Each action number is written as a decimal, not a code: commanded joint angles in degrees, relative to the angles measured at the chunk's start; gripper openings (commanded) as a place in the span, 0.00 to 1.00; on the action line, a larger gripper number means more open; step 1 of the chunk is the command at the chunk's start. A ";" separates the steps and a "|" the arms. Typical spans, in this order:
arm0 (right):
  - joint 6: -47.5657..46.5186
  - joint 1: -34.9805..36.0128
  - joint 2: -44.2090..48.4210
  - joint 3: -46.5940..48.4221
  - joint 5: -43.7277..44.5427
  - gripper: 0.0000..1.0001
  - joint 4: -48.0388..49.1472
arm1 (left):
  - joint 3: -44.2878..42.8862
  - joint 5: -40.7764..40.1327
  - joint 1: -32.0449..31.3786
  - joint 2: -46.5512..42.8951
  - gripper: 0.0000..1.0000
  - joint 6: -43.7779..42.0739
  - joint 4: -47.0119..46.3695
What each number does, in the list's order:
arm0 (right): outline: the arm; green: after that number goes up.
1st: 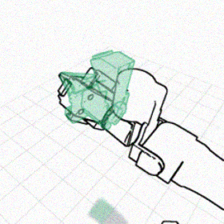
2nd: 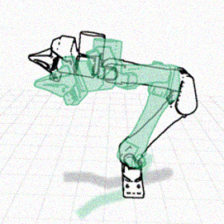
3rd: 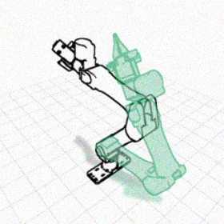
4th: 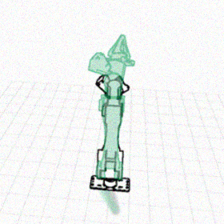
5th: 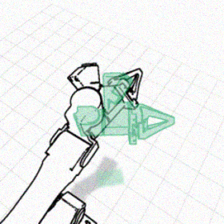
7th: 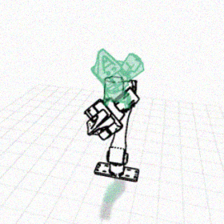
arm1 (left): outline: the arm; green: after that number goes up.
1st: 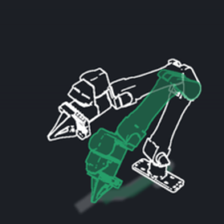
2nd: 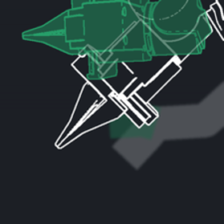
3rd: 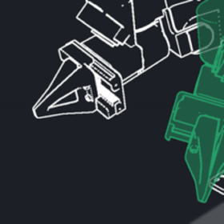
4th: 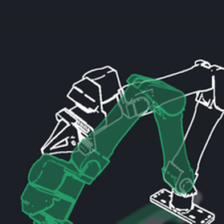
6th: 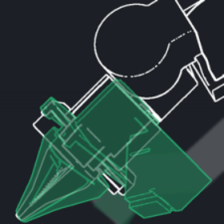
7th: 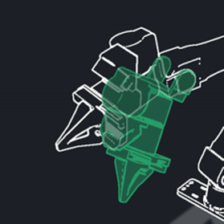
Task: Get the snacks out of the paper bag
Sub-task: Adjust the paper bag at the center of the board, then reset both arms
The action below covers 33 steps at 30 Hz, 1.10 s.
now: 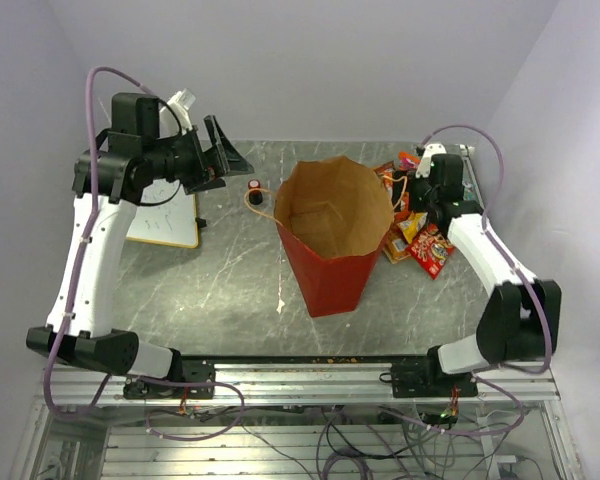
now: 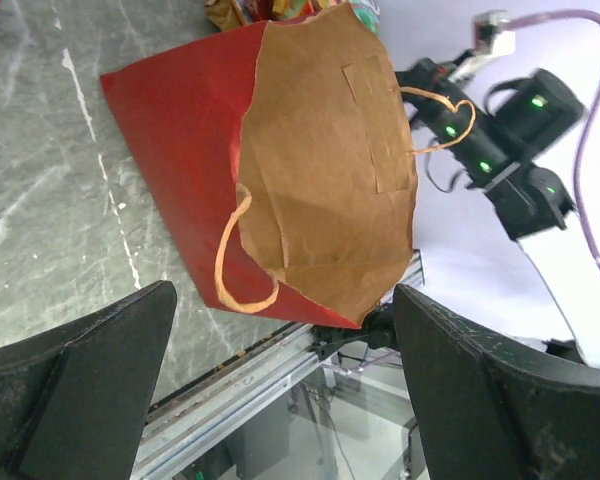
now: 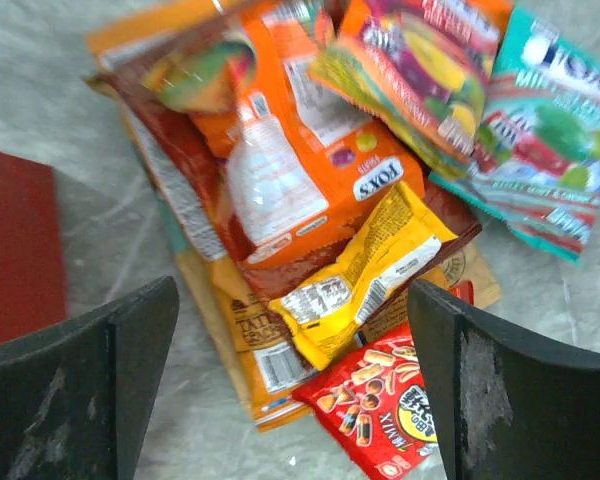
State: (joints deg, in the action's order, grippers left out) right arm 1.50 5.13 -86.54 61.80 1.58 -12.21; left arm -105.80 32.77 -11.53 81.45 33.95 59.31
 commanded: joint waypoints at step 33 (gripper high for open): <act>33.21 4.41 36.90 22.38 -5.07 1.00 -29.62 | -1.37 -33.38 3.09 -26.94 0.98 -1.26 4.48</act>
State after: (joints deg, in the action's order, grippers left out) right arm 36.34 9.61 -50.39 81.87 -6.28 -39.22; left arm -107.94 0.82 -8.99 53.23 32.58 62.43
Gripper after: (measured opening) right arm 0.999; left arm 0.983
